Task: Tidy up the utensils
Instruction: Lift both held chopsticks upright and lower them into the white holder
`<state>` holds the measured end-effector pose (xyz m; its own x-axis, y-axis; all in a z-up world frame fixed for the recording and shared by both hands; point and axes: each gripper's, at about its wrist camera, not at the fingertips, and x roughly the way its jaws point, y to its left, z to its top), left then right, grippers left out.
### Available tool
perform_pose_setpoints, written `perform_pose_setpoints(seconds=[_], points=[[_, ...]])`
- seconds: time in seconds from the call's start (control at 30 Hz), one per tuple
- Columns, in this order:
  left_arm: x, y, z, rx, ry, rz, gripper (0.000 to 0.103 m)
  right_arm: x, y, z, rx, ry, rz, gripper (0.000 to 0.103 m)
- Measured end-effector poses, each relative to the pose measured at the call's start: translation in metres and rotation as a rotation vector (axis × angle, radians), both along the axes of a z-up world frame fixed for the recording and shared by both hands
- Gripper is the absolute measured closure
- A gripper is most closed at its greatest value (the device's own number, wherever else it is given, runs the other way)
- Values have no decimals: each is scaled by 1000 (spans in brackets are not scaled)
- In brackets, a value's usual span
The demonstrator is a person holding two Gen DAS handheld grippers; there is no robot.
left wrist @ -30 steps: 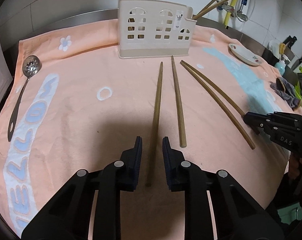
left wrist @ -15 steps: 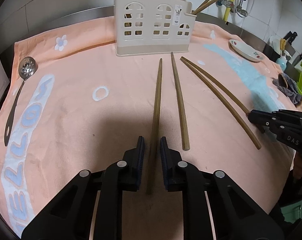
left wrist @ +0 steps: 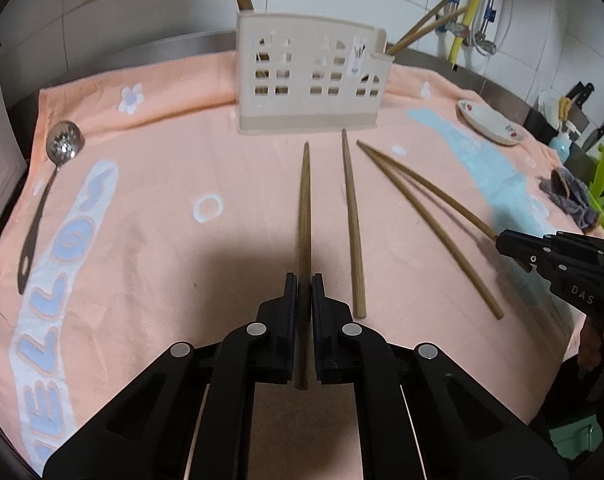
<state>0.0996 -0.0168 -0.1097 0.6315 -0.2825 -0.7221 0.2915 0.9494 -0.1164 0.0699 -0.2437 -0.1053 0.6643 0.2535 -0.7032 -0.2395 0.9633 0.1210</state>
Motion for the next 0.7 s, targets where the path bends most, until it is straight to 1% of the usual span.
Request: perform_pose_setpoints(seconds=[0.1, 0.37, 0.5, 0.7], points=[[-1, 4, 14, -26, -27, 4, 97, -2, 0, 13, -2, -34, 6, 96], [4, 9, 50, -38, -108, 4, 97, 8, 3, 66, -8, -147, 42, 96], [11, 9, 66, -44, -141, 1, 97, 19, 8, 87, -20, -184, 60, 96], [24, 6, 89, -45, -187, -16, 97, 40, 15, 118, -32, -216, 89, 96]])
